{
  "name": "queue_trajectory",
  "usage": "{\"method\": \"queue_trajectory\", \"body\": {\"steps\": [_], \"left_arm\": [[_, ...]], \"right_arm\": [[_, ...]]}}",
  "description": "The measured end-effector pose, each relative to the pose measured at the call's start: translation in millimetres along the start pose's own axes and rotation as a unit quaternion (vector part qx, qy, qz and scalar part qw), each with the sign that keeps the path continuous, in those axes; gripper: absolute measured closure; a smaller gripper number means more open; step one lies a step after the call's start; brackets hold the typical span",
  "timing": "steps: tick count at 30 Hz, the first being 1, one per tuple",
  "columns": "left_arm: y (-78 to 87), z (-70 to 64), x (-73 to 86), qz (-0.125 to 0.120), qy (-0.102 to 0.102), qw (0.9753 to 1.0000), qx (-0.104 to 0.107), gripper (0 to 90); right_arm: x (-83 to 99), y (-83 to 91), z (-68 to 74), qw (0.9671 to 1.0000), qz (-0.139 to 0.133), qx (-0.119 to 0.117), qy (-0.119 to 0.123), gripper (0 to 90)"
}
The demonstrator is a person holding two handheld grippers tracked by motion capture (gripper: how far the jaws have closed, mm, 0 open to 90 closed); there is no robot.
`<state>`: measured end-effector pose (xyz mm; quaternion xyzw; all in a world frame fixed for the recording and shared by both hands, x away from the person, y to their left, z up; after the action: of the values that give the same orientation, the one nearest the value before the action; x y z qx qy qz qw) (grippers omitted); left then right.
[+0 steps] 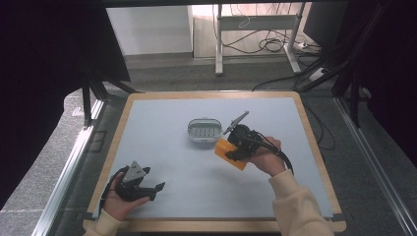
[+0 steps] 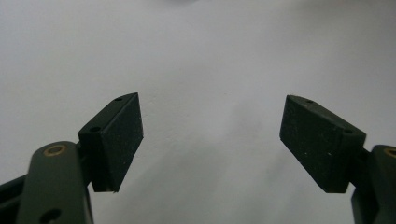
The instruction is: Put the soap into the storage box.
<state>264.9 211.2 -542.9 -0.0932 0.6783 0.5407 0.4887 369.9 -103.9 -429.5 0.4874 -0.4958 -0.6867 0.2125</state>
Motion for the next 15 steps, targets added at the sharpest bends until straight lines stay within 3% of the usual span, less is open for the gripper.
{"method": "queue_trajectory", "body": {"steps": [15], "left_arm": [[0.3, 0.5, 0.1, 0.0, 0.001, 1.0, 0.001, 21.0]], "right_arm": [[-19.6, 0.6, -5.3, 0.9998, -0.008, -0.009, 0.018, 61.7]]}}
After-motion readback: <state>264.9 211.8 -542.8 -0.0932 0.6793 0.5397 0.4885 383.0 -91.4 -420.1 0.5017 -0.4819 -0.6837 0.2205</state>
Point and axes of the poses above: each handheld gripper's, and its own axes: y roughly backward along the jaws, x roughly out of its underside, z roughly to its left, the point moved 3 cm from there along -y, roughly forward along the jaws, and after that the axes turned 6 degrees about -x, right-handed, at the moved point
